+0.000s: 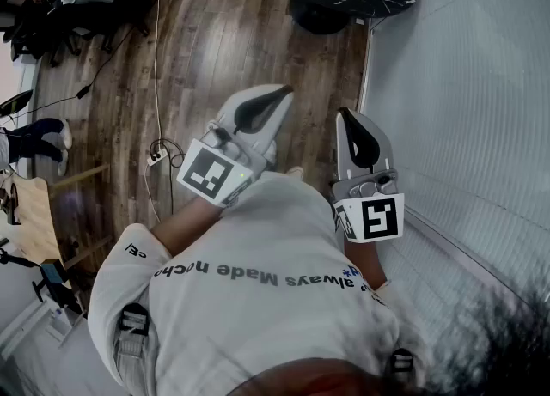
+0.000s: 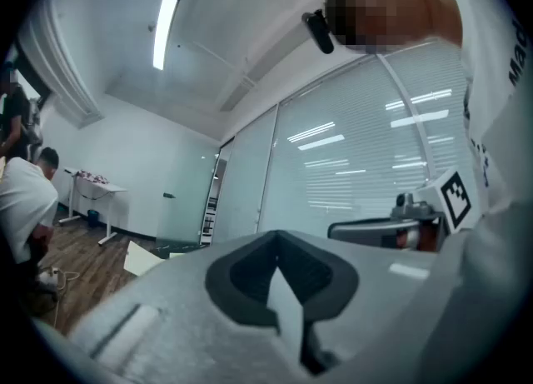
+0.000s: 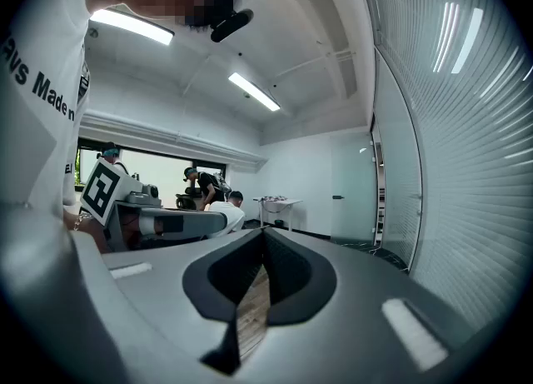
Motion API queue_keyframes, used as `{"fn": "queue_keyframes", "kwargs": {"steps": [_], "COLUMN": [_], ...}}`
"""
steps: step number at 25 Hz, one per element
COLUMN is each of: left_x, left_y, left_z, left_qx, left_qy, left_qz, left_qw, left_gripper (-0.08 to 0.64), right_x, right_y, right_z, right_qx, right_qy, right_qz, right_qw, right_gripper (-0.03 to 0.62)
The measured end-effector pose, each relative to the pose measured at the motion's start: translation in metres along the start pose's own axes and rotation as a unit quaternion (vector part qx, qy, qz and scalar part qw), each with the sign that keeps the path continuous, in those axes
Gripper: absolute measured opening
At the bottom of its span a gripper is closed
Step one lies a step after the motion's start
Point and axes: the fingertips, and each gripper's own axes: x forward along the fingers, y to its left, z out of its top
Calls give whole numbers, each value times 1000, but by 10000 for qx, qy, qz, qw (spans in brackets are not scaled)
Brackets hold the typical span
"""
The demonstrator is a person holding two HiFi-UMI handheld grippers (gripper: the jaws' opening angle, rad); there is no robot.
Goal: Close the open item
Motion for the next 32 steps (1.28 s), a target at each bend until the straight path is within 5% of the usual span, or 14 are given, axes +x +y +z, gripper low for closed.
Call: {"fn": "queue_keyframes", "kwargs": {"steps": [17,32], "left_x": [20,235], "left_y": [59,125], "left_z": [-6,-17], "left_qx": [-71,-85], "left_qy": [164,425], "left_qz": [146,250], "left_qw": [9997,9987], "left_gripper": [3,3], "right_x": [64,150], "right_y": [-16,-221], "right_z": [-2,-7], "right_qx": [131,313], "right_qy": [-54,-135], "right_qz": [103,66], "right_qw": [9998,9994], "right_gripper": [0,0]}}
